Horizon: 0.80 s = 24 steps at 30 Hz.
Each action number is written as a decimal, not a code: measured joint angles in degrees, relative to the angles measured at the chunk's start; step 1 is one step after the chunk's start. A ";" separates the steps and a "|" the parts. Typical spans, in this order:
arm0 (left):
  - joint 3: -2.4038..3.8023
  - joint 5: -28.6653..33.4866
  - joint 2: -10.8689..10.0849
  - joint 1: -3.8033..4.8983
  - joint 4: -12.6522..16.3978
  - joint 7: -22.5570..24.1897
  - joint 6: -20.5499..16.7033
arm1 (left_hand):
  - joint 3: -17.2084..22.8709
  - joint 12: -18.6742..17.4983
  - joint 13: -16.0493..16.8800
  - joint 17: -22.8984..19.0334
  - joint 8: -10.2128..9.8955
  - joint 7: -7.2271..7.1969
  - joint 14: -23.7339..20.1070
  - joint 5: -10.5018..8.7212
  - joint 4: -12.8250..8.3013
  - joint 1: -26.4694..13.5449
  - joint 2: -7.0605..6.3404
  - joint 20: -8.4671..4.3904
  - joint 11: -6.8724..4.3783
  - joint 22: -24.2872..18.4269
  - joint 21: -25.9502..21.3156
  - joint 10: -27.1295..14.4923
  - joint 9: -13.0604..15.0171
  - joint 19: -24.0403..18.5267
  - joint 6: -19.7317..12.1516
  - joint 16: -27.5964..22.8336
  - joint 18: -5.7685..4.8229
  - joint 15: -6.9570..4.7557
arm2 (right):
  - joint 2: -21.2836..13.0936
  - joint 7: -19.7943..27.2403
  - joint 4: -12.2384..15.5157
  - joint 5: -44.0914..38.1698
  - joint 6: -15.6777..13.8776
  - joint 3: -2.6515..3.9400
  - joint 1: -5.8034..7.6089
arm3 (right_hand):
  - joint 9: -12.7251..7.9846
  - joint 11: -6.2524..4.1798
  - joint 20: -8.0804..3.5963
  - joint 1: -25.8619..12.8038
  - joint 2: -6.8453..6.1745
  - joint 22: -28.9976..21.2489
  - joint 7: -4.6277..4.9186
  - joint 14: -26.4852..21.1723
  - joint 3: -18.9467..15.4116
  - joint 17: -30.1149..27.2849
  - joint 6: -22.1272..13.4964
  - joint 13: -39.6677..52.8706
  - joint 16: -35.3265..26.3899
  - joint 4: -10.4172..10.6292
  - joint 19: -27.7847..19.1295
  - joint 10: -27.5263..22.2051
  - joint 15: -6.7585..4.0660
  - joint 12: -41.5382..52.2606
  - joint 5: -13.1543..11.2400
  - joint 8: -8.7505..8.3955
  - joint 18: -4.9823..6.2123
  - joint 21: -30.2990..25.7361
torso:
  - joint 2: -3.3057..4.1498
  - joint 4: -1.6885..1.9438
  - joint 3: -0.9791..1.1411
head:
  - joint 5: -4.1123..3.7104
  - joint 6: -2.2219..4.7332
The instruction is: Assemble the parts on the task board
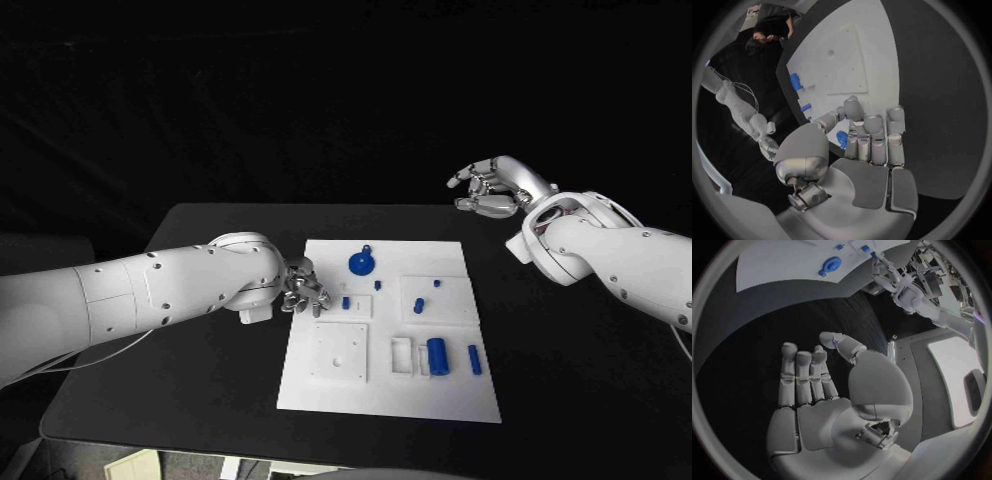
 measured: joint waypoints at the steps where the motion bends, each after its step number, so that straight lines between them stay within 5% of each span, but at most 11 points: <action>1: 0.03 0.46 0.15 0.17 -0.35 -0.01 0.38 | 0.00 0.00 0.00 0.00 0.00 0.00 0.01 0.10 0.00 0.00 0.00 0.00 0.00 0.00 0.00 0.00 0.00 0.00 0.00 0.00 0.00 0.01 | 0.02 0.00 0.00 0.01 0.01 0.00 0.00 | 0.00 0.00 0.00 0.00 0.00 0.00 0.00 0.00 0.05 0.00 0.00 0.00 0.00 -0.05 0.00 0.00 0.00 0.00 0.00 0.00 0.00 0.00 | -0.01 0.00 0.01 | 0.01 -0.01; 24: 0.02 3.15 3.71 0.97 -4.98 -0.40 4.24 | -0.01 0.00 0.00 0.00 -0.04 0.00 -0.07 0.08 -0.01 -0.11 0.42 0.00 0.11 0.03 0.00 0.08 0.05 0.00 0.00 0.00 0.00 -0.18 | 0.19 -0.02 0.03 0.31 0.32 0.01 0.00 | 0.01 0.00 0.00 0.00 0.00 0.00 -0.04 0.00 0.04 0.00 0.15 0.00 0.00 -0.05 0.00 0.00 0.01 0.00 0.00 0.00 0.01 0.00 | -0.02 0.01 0.10 | 0.19 -0.47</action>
